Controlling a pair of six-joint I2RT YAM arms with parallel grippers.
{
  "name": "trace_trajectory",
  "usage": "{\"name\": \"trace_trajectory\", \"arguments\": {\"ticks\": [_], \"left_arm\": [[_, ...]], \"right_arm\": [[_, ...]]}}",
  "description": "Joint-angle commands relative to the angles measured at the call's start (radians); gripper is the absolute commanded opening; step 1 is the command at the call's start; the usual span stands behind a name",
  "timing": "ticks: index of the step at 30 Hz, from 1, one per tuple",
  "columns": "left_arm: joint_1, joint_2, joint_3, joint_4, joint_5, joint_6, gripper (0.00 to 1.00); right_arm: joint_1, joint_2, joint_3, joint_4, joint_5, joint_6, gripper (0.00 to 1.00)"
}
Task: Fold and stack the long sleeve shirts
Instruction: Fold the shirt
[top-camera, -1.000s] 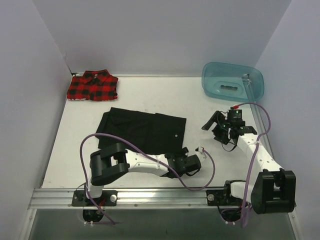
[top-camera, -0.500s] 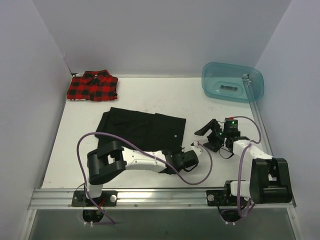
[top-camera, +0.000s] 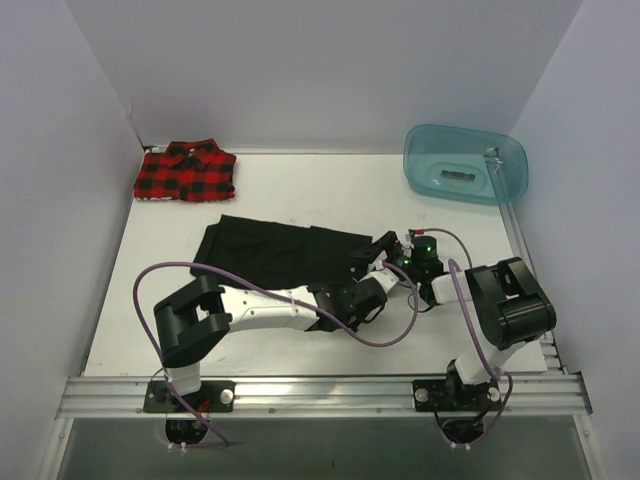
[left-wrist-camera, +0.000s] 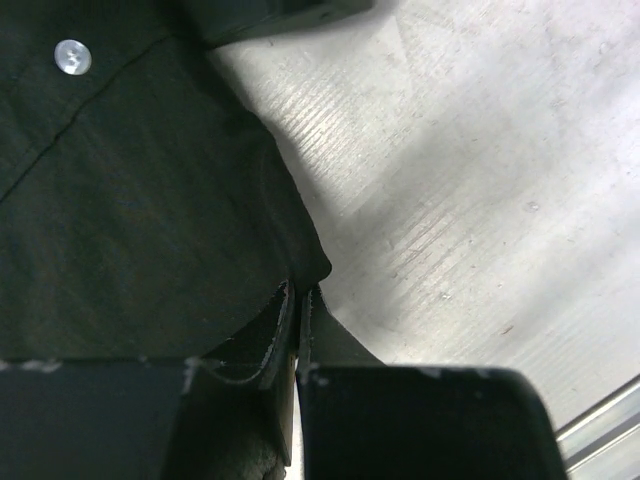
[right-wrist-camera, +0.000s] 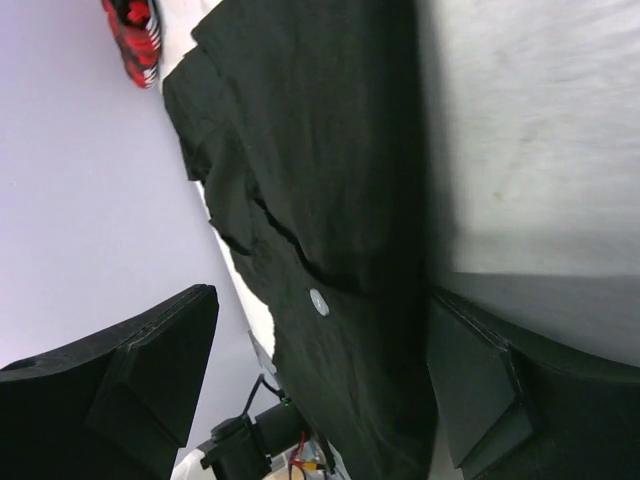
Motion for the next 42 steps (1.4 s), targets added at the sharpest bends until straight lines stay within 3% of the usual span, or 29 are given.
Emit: {"name": "trace_trajectory", "arguments": {"ticks": [1, 10, 20, 35, 38, 40, 41, 42], "left_arm": [[0.009, -0.033, 0.033, 0.067, 0.063, -0.038, 0.01], [0.040, -0.116, 0.036, 0.084, 0.057, -0.100, 0.01], [0.111, -0.259, -0.031, 0.087, 0.071, -0.123, 0.01], [0.089, -0.187, -0.036, 0.162, 0.147, -0.140, 0.02], [0.080, -0.182, -0.036, 0.160, 0.154, -0.149, 0.04], [0.078, -0.183, -0.043, 0.160, 0.158, -0.179, 0.06], [0.080, -0.185, -0.054, 0.159, 0.157, -0.189, 0.06], [0.080, -0.196, -0.059, 0.159, 0.155, -0.201, 0.07]], "right_arm": [[0.041, 0.086, -0.032, 0.057, 0.031, 0.047, 0.82], [0.085, 0.138, -0.006, 0.001, 0.034, 0.003, 0.79], [0.050, 0.011, -0.018, -0.208, 0.077, -0.111, 0.79], [0.119, 0.071, 0.072, -0.171, 0.008, -0.080, 0.74], [0.116, 0.085, 0.088, -0.182, 0.002, -0.106, 0.67], [0.117, 0.094, 0.104, -0.193, 0.006, -0.120, 0.57], [0.117, 0.097, 0.108, -0.191, 0.008, -0.125, 0.51], [0.117, 0.097, 0.115, -0.193, 0.009, -0.138, 0.36]]}}
